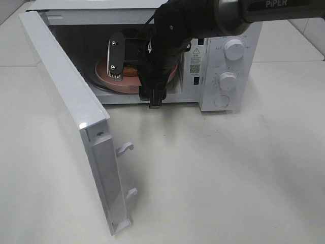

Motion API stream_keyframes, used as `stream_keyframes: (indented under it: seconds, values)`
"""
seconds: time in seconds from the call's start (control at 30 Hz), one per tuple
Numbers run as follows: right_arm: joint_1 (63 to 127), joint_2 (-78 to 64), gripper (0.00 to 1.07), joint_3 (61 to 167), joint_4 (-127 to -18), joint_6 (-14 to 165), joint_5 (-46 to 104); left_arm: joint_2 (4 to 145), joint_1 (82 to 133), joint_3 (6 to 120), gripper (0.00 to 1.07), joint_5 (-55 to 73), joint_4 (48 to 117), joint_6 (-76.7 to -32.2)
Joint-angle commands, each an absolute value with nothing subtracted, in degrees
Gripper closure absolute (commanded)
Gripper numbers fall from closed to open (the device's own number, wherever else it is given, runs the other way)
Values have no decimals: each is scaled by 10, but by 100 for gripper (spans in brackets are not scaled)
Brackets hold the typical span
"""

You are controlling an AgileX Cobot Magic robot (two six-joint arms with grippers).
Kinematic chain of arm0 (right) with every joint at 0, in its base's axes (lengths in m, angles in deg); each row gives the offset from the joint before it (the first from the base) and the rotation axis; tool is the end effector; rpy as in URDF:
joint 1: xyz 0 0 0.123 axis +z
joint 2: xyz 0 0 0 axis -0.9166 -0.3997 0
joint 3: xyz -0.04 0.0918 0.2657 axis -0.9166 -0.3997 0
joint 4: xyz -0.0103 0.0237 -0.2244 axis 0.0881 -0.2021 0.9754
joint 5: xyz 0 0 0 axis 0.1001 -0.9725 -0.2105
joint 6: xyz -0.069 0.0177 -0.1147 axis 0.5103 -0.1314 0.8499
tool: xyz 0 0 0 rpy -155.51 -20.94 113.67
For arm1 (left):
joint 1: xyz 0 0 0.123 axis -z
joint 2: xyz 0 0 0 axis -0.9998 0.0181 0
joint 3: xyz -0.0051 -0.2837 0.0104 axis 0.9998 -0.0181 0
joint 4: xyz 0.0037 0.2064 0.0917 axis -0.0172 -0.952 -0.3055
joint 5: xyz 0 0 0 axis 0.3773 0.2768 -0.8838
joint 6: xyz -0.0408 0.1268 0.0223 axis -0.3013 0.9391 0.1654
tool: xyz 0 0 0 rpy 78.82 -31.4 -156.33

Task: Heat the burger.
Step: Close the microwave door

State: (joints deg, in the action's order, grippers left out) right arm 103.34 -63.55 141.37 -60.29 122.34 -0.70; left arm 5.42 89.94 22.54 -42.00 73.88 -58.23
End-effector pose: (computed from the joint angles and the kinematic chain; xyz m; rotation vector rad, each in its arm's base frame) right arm 0.4012 0.2850 0.1541 -1.8652 1.6326 -0.3127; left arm 0.0084 -0.0121 0.2473 0.0248 2.0429 -0.1302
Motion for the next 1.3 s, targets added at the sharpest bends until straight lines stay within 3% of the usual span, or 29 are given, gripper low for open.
stream_keyframes:
  seconds: [0.03,0.7,1.3]
  values:
    - [1031,-605,27,1374,-603,1216,14,45,900,224,9,-411,739,-582]
    - [1031,-482,31,1226,-603,1213,46,45,900,224,9,-411,739,-582]
    - [1031,-332,31,1087,-605,1065,73,45,900,224,9,-411,739,-582]
